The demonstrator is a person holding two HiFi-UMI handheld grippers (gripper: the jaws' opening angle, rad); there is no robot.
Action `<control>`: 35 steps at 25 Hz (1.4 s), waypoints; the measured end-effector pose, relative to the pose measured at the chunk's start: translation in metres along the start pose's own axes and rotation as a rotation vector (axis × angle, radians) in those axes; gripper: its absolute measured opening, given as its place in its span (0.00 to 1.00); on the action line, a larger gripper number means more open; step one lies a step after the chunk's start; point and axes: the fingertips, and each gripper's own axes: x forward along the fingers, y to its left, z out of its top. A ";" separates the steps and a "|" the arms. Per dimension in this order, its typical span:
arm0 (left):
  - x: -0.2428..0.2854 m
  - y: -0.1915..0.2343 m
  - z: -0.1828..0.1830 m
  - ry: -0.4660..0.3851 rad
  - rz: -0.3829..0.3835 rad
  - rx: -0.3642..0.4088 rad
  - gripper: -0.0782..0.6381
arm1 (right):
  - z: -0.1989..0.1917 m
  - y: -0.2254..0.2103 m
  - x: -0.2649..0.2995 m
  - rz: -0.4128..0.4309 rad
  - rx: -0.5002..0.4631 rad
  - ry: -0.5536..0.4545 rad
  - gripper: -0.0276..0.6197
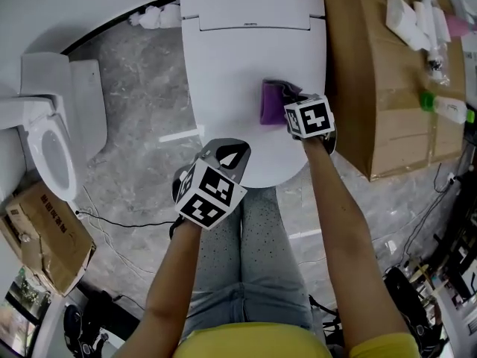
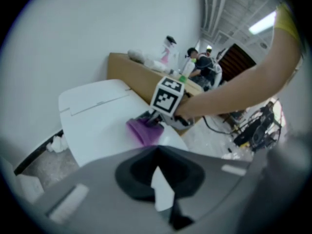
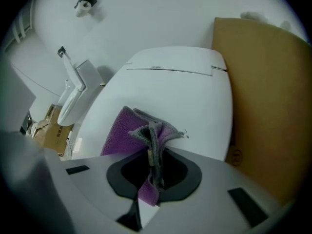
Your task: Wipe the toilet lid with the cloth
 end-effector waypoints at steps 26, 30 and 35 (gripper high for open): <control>0.004 -0.094 -0.001 -0.037 0.078 -0.037 0.11 | -0.051 0.031 -0.131 -0.020 -0.062 -0.288 0.12; -0.006 -0.101 -0.014 -0.036 0.073 -0.052 0.10 | -0.039 0.116 -0.145 0.259 -0.136 -0.309 0.12; -0.022 -0.099 -0.040 -0.018 0.073 -0.061 0.11 | -0.038 0.198 -0.114 0.631 -0.035 -0.211 0.12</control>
